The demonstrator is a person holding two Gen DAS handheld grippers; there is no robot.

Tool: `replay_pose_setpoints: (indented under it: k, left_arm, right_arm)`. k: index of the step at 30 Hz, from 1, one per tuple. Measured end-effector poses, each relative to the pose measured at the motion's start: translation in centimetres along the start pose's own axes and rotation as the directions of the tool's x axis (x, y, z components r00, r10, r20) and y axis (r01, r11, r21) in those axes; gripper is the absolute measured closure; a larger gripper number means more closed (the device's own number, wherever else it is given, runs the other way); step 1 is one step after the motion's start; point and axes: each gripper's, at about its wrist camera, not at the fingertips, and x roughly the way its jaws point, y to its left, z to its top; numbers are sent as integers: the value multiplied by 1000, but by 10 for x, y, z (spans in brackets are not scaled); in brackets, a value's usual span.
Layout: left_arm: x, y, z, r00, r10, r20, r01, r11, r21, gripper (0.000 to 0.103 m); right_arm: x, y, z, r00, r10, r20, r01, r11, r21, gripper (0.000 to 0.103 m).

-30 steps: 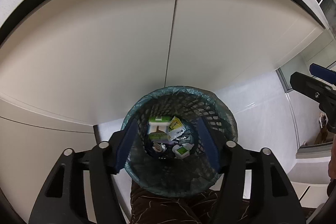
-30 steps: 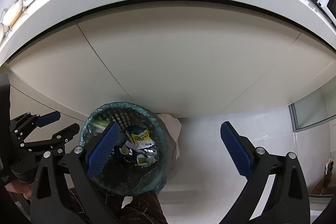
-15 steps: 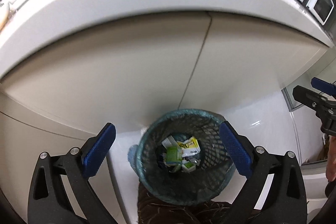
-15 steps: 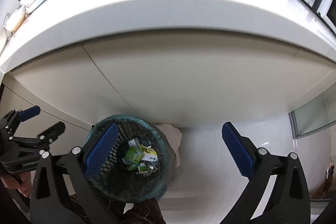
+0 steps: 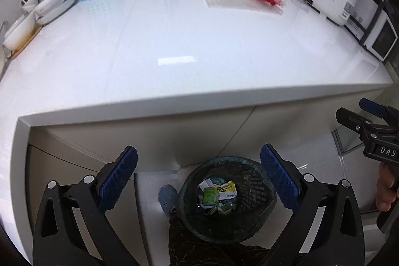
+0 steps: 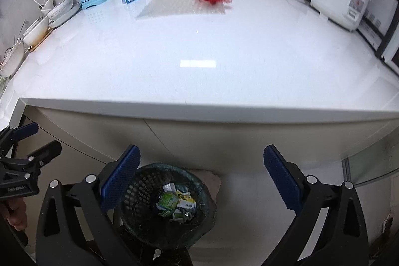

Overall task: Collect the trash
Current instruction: 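Raise both open grippers and move them toward the milk carton and red net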

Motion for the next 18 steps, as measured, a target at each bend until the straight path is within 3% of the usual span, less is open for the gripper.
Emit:
replay_pose_setpoints:
  k: [9, 18]
  left_arm:
    - [-40, 14, 47, 999, 12, 53, -9, 999, -52, 6]
    - [-53, 25, 99, 996, 32, 86, -26, 997, -68, 6]
  right_arm:
    - [-31, 5, 53, 998, 0, 67, -1, 1000, 16, 8]
    - [-52, 8, 110, 990, -18, 140, 16, 1000, 14, 8]
